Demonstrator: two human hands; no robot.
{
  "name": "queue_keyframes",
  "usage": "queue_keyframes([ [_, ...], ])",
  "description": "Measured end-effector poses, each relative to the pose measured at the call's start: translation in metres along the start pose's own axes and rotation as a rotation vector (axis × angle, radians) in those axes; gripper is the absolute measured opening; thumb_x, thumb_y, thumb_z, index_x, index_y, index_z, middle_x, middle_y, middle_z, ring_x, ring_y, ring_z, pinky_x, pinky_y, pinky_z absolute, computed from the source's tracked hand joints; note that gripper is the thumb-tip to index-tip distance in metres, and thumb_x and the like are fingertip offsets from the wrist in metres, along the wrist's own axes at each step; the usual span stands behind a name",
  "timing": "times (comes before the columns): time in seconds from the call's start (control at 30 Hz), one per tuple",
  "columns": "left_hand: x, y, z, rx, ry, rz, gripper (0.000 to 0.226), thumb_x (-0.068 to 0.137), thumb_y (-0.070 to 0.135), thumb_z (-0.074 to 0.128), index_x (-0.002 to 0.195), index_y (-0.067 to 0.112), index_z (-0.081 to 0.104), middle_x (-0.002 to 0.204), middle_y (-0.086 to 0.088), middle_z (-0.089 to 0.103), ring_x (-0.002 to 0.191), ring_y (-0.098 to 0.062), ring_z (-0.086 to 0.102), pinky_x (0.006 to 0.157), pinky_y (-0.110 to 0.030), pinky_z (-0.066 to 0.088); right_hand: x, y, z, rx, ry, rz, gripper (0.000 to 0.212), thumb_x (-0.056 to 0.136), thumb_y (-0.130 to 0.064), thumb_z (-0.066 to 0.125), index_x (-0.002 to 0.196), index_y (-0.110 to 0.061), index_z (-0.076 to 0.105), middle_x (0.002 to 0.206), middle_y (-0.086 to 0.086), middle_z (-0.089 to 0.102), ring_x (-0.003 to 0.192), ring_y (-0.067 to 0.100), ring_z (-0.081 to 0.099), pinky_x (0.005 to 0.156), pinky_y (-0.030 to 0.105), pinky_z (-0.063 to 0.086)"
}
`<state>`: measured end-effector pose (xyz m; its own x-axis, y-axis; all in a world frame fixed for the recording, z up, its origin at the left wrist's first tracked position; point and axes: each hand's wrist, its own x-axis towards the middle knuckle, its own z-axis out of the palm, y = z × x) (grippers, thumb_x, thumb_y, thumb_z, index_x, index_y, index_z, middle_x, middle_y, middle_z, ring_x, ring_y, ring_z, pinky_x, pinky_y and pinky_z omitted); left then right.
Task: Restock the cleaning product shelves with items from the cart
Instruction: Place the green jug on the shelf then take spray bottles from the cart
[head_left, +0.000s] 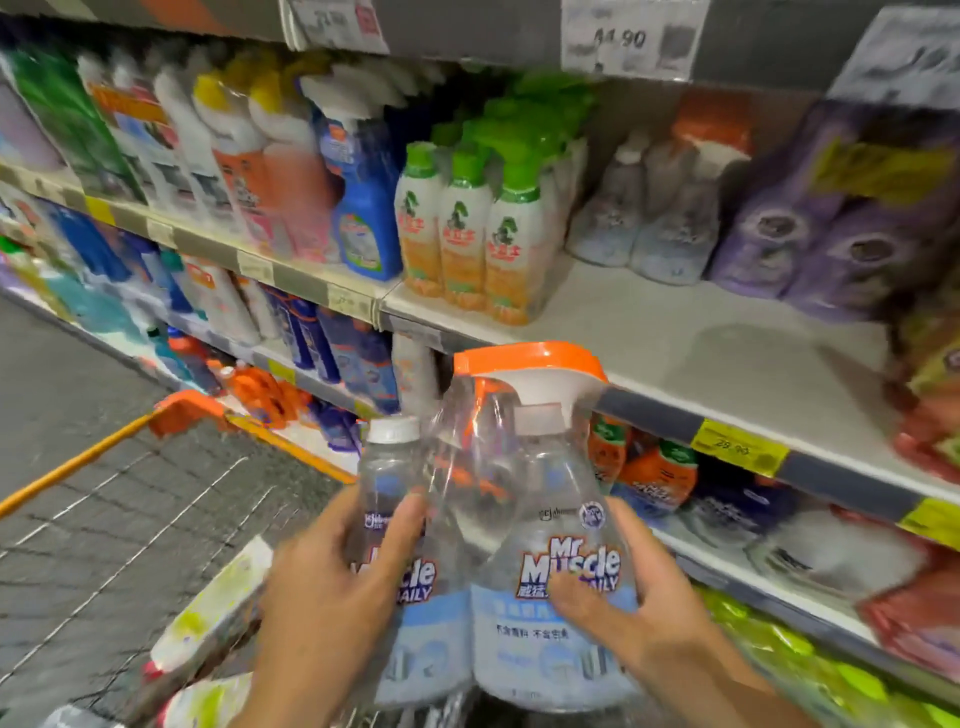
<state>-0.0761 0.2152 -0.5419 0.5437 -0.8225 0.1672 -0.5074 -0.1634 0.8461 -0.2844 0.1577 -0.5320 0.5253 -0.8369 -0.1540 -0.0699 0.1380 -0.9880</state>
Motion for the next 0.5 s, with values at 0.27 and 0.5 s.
queue_keyframes([
  [0.27,0.064,0.026,0.024,0.214,-0.387,0.147,0.082,0.028,0.093,0.062,0.096,0.053,0.042,0.085,0.038,0.061,0.08,0.01,0.058,0.072,-0.027,0.048,0.038,-0.003,-0.034,0.06,0.22,-0.032,0.04,0.072,-0.032,0.08,0.108,-0.03,0.062,0.101,-0.017,0.072,0.091,-0.009,0.064,0.066,0.008,0.048],
  [0.5,0.164,0.062,0.081,0.103,-0.306,0.344,0.071,0.054,0.033,0.089,0.105,0.027,0.04,0.09,0.028,0.049,0.086,0.003,0.05,0.065,-0.008,0.035,0.125,-0.022,-0.077,-0.079,0.313,-0.295,0.039,0.075,-0.018,0.078,0.106,-0.022,0.055,0.091,-0.017,0.072,0.083,-0.001,0.067,0.07,0.014,0.05],
])
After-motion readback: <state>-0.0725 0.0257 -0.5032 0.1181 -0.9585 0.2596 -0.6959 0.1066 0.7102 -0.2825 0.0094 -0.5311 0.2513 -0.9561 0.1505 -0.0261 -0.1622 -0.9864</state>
